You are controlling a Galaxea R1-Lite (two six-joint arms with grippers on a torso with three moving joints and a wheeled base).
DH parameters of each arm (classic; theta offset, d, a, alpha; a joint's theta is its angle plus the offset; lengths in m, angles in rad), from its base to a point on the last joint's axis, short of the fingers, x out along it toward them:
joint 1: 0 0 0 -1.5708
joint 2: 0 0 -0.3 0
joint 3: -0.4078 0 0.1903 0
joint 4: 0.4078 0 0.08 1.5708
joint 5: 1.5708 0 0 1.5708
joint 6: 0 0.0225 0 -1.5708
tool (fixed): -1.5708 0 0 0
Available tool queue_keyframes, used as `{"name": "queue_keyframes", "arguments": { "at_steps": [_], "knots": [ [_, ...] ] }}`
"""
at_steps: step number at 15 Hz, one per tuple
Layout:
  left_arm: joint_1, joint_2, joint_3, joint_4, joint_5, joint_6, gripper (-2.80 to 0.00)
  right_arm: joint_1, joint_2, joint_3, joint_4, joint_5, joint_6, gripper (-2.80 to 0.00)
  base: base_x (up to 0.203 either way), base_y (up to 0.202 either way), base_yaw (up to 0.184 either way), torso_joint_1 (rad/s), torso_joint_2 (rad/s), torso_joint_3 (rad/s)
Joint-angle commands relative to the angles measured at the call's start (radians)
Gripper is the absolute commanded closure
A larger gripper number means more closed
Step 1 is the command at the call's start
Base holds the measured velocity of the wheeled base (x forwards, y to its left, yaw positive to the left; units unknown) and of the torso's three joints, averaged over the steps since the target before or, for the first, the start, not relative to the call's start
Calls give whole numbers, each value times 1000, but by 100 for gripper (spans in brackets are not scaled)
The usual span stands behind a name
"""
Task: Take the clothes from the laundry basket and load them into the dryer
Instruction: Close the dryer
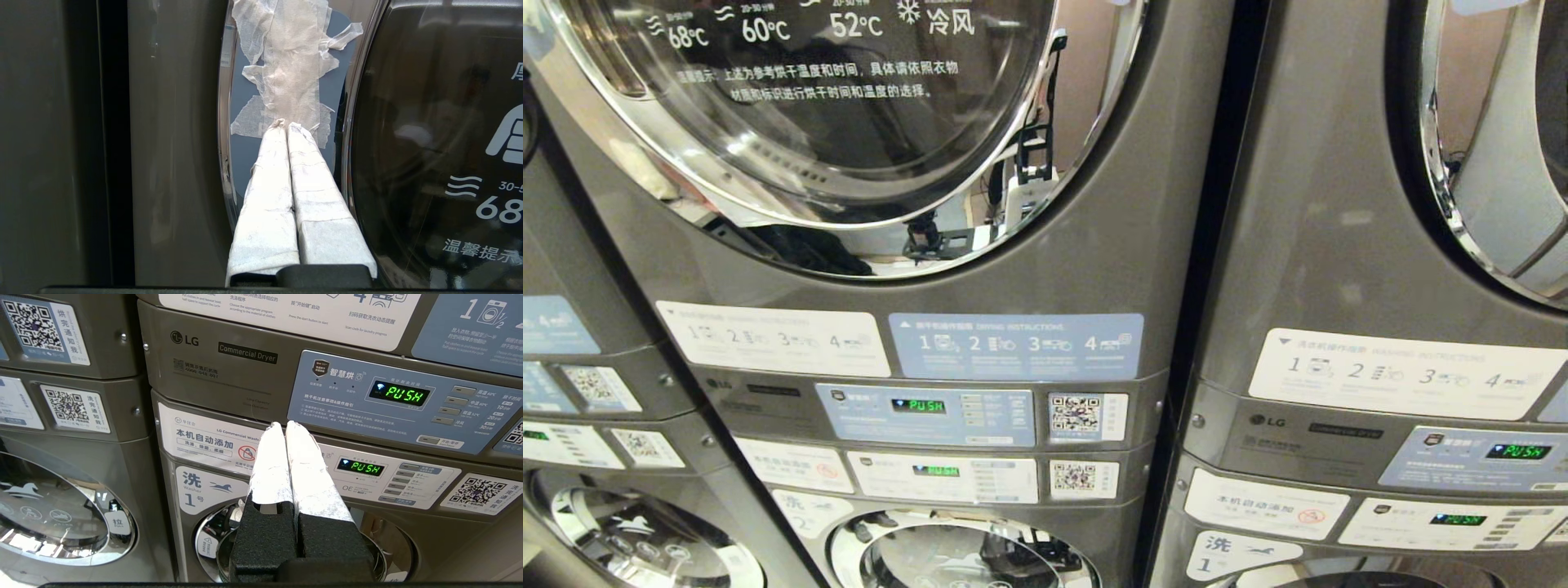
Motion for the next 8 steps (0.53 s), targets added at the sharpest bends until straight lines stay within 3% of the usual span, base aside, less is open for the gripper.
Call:
{"name": "queue_keyframes", "arguments": {
  "at_steps": [1, 4, 8],
  "knots": [
    [-7, 21, -7, -3, 0, -1, 0, 0, 1, 15, -1, 1, -1, 0, 0, 0, 0, 0, 0, 0],
    [1, -6, -24, -3, 15, 5, 0, 0, 1, 15, 0, 0, -1, 0, 0, 0, 0, 0, 0, 0],
    [34, -192, -22, 40, 38, 40, 0, 0, 1, 14, 0, 0, -7, 0, 0, 0, 0, 0, 0, 0]
  ]
}}
